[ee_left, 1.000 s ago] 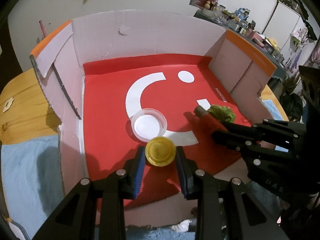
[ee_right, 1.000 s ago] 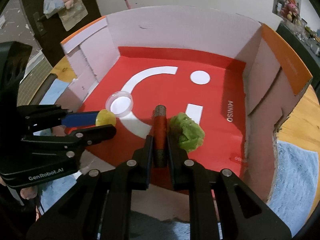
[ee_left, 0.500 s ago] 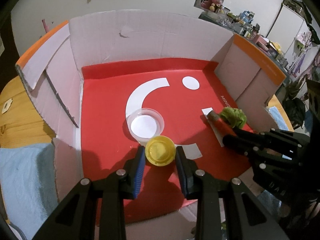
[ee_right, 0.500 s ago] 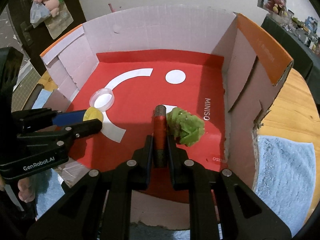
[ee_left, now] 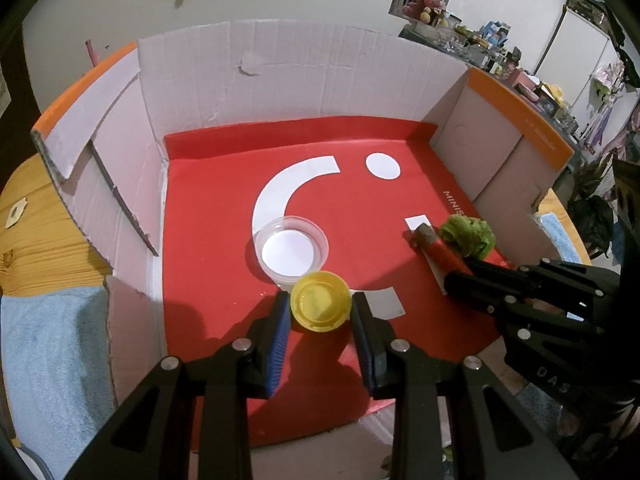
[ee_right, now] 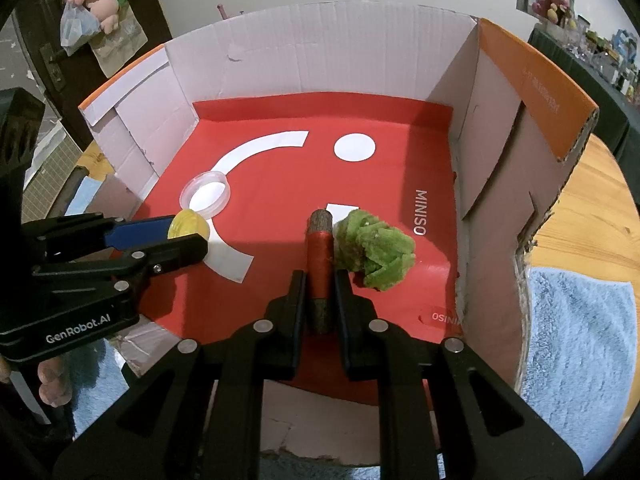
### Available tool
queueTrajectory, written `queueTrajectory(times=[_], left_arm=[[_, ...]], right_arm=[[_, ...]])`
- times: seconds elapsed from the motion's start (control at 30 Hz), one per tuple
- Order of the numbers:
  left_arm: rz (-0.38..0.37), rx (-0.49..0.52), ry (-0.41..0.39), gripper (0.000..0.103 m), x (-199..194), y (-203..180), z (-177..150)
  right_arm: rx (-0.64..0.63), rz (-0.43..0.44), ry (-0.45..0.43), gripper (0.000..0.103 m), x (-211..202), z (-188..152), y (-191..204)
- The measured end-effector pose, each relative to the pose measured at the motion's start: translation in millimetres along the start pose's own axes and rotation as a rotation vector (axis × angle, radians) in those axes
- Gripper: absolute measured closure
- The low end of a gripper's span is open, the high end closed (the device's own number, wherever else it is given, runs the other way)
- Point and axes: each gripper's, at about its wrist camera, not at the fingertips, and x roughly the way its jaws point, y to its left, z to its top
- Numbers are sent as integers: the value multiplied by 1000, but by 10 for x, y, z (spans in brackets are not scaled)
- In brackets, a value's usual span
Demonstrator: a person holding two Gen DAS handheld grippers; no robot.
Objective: Organize objects
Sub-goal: 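Carry the red tube and yellow cap into the box with both tools, then lower and release the yellow cap and red tube inside the box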
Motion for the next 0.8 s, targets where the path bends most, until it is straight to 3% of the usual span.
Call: queueTrajectory(times=[0.23, 0.4, 0.8], left_arm=[[2, -2, -3, 71, 6, 3, -2], [8, -2, -8, 63, 1, 4, -1], [17, 0, -13, 63, -3, 4, -1]], right_arm=[[-7, 1, -4, 89, -27, -2, 19], [-13, 4, -6, 89, -46, -24, 50], [-24, 3, -16, 88, -81, -60, 72]])
